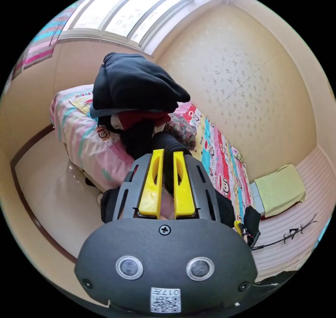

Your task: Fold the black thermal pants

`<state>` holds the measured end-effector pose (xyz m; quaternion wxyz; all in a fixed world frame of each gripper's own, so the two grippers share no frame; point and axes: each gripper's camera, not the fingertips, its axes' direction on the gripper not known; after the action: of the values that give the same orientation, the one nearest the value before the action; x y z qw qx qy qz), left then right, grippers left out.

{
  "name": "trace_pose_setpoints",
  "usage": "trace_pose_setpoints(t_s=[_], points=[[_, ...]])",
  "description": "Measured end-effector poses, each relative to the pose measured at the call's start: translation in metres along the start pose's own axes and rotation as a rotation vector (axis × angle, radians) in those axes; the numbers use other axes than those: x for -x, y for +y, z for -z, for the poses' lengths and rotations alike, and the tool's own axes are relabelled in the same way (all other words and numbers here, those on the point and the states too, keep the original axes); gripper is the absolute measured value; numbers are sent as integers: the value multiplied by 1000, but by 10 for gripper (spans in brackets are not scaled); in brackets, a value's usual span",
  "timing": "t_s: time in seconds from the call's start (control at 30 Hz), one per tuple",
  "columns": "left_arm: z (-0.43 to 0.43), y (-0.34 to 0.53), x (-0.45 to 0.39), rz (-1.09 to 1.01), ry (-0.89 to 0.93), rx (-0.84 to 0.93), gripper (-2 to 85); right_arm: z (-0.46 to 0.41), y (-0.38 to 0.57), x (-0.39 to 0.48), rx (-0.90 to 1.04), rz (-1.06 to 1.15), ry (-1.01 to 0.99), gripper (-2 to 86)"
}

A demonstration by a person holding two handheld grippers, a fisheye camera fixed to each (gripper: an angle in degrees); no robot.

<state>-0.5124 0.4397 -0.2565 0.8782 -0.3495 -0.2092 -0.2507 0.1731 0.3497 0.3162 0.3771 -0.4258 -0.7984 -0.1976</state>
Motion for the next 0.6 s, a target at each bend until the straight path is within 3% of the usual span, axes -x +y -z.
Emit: trace_pose_setpoints(t_s=[0.2, 0.33, 0.47, 0.6], points=[[33, -11, 41, 33, -49, 50, 96, 8, -5, -29, -97, -155, -212, 37], [71, -8, 61, 83, -158, -35, 84, 14, -13, -46, -140, -254, -365, 15], [85, -6, 57, 76, -40, -102, 84, 27, -65, 4, -116, -68, -589, 6], [59, -20, 6, -50, 127, -18, 84, 52, -127, 111, -64, 200, -718, 3]])
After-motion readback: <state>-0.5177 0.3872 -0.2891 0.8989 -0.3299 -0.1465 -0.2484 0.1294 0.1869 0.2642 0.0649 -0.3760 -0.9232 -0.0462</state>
